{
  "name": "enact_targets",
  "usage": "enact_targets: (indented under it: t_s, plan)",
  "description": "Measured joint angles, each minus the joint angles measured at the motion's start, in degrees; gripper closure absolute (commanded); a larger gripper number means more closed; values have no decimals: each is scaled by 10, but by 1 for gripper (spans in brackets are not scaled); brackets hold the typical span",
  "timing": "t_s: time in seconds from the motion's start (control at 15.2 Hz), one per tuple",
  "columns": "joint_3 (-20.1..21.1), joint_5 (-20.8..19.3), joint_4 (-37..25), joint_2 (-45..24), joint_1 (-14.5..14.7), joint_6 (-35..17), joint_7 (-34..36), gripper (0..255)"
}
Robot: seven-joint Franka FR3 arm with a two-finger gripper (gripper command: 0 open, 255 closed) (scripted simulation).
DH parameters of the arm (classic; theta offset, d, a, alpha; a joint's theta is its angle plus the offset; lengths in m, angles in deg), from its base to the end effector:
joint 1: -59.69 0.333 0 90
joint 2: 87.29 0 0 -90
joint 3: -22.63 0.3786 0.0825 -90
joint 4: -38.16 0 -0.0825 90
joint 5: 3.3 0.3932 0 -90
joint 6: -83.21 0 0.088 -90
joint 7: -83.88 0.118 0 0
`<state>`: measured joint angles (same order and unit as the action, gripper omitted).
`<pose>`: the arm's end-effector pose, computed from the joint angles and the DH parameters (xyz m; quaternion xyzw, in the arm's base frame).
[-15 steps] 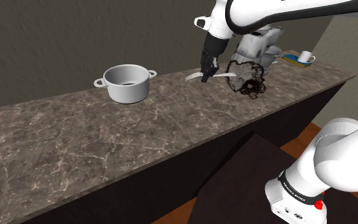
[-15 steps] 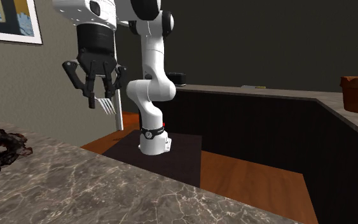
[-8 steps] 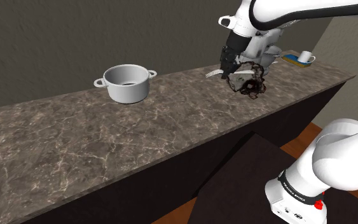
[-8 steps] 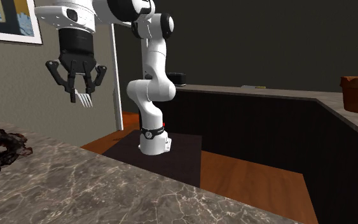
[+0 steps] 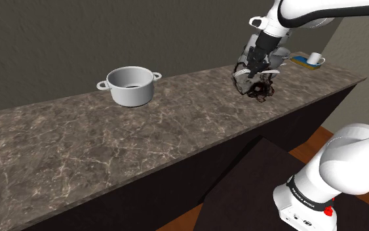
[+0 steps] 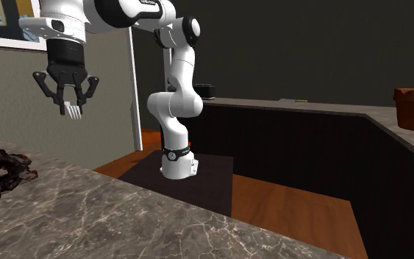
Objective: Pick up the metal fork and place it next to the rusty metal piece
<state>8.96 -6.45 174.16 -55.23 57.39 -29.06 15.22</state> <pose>0.3583 -0.1244 0.5718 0.8835 0.4622 0.0742 0.0164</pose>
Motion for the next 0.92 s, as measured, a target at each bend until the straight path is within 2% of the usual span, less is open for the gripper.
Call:
enact_targets:
  t_s: [0.66, 0.92]
  plan:
    - [-118, -38, -39, -14, -46, 22, -145, 255]
    - [-137, -42, -30, -21, -51, 6, -165, 255]
